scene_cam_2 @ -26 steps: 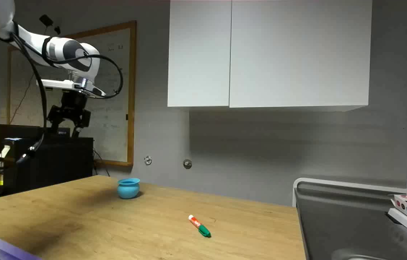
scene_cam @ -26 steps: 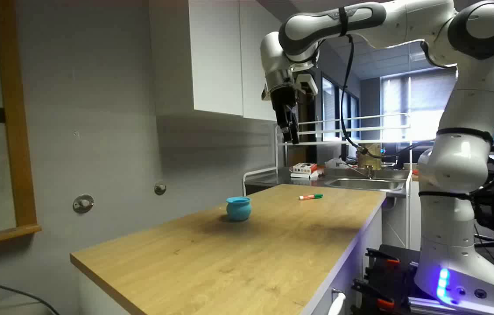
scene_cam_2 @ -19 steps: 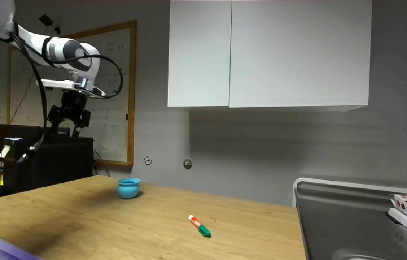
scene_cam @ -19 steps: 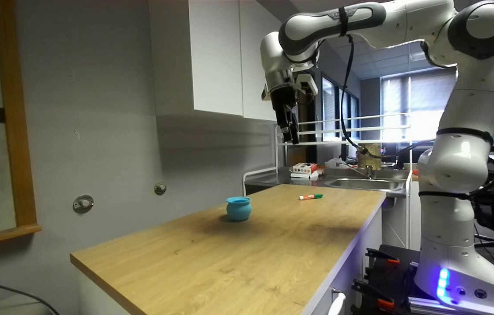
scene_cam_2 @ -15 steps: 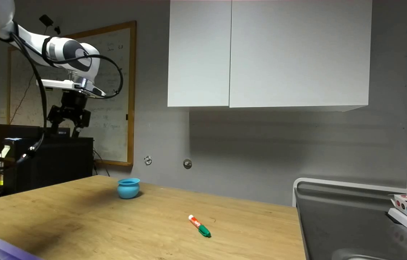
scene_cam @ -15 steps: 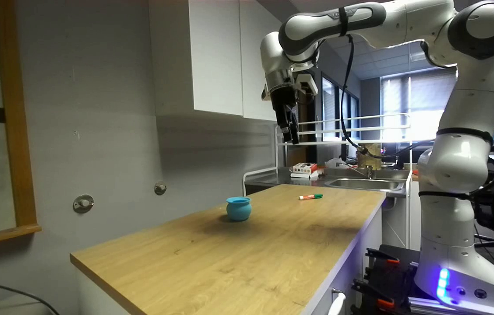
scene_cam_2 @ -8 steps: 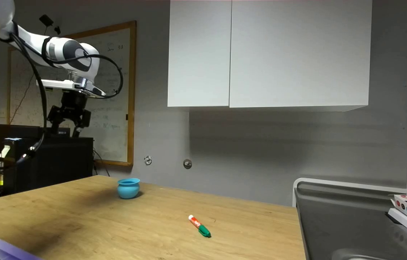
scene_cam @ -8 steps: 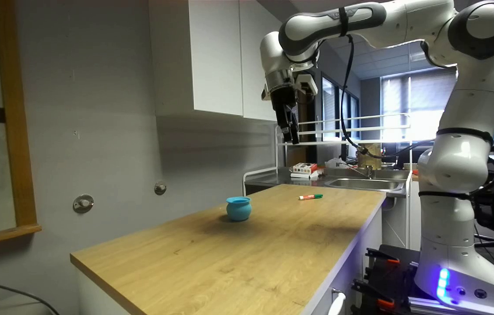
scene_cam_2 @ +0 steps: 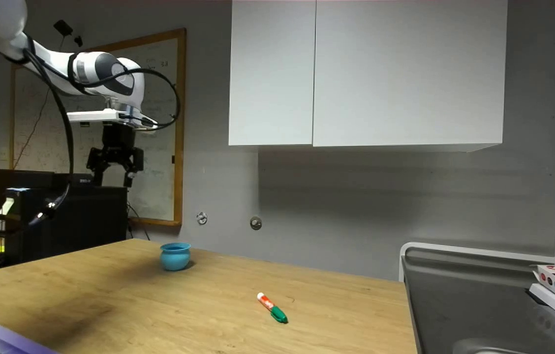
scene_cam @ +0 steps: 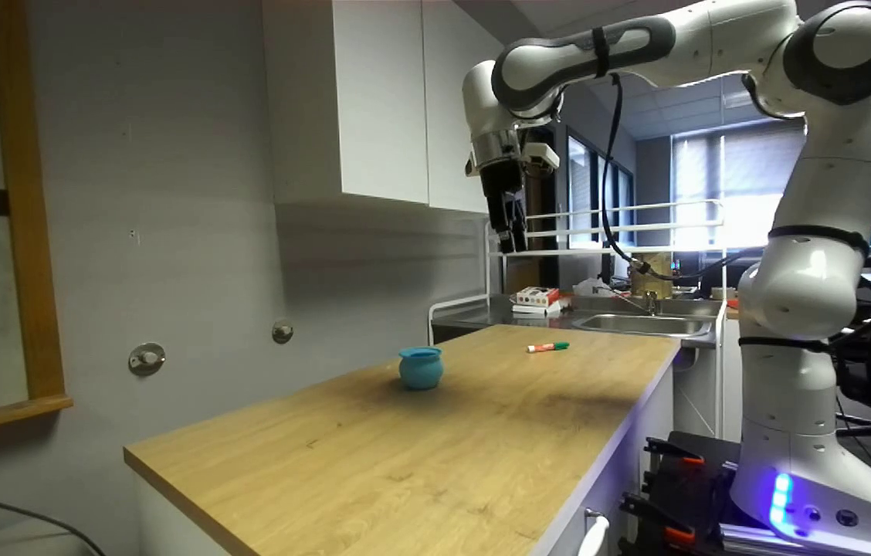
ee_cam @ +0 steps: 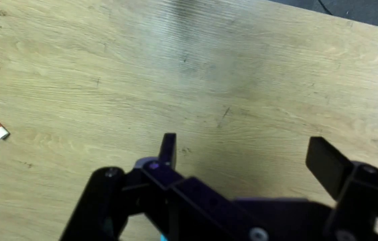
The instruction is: Put the marker inside the blue container
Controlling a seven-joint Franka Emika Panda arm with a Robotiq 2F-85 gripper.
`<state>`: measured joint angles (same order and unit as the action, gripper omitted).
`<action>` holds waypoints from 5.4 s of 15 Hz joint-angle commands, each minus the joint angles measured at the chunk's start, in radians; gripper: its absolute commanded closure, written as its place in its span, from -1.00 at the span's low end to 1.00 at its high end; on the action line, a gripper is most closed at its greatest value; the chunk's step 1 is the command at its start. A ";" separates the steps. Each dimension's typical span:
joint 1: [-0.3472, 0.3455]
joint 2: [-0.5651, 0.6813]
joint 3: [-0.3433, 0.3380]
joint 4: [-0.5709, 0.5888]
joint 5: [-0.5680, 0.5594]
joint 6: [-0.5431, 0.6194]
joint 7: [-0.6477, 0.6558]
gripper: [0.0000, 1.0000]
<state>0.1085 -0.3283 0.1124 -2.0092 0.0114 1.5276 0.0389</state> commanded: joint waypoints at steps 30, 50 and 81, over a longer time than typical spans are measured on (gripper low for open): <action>-0.306 0.516 -0.275 0.056 -0.247 0.324 -0.280 -1.00; -0.413 0.675 -0.262 0.196 -0.192 0.383 -0.938 -1.00; -0.458 0.890 -0.229 0.407 -0.131 0.301 -1.072 -1.00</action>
<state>-0.3416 0.5357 -0.1242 -1.6174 -0.1341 1.8177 -1.0195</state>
